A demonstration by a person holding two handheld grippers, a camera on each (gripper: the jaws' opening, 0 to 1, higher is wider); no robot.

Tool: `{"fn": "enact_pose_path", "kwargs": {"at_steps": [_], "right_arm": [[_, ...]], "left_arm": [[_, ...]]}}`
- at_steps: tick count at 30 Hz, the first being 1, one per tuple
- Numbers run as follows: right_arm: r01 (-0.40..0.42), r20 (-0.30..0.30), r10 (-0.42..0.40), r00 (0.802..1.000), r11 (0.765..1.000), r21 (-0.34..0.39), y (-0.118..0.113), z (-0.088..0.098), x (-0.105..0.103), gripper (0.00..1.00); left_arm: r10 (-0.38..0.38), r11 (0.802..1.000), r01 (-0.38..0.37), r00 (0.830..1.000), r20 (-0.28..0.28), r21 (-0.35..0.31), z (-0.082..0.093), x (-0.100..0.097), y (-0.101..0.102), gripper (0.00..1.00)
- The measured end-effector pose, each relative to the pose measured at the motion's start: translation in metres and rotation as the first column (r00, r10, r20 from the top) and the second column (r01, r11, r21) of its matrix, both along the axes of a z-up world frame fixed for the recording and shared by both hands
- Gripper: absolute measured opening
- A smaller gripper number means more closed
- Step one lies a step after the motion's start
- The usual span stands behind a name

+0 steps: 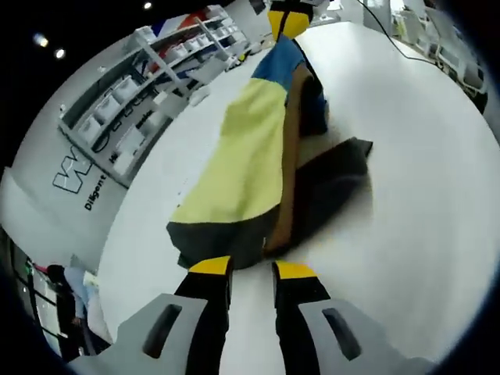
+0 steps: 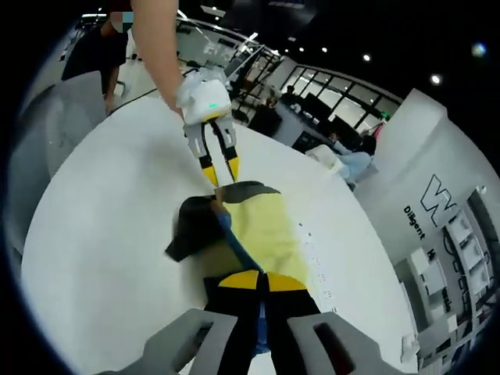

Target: Fold the garment on the visible template until the final outline fits inside the template.

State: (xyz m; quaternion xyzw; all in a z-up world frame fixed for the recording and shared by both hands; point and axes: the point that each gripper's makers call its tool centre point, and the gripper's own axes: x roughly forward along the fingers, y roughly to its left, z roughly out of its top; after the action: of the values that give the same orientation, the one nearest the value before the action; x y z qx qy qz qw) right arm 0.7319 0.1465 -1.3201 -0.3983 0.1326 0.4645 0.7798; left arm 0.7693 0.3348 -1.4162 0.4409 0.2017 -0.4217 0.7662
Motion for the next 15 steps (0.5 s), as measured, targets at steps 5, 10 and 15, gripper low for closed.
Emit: {"fn": "enact_pose_path", "kwargs": {"at_steps": [5,10,15], "right_arm": [[0.01,-0.001,-0.01,1.0,1.0,0.005,-0.004,0.001,-0.001,0.0],[0.029,-0.004,-0.029,1.0,1.0,0.006,-0.012,0.0,0.001,0.0],[0.061,-0.008,-0.061,0.998,0.998,0.005,-0.022,-0.002,0.004,0.0]], "left_arm": [[-0.008,1.0,0.008,1.0,-0.004,0.004,-0.002,0.006,-0.006,0.13],[-0.02,0.999,0.019,0.999,-0.033,-0.041,0.004,0.004,-0.011,0.02],[-0.049,0.995,0.044,0.997,-0.056,-0.093,0.019,-0.007,-0.015,0.02]]}}
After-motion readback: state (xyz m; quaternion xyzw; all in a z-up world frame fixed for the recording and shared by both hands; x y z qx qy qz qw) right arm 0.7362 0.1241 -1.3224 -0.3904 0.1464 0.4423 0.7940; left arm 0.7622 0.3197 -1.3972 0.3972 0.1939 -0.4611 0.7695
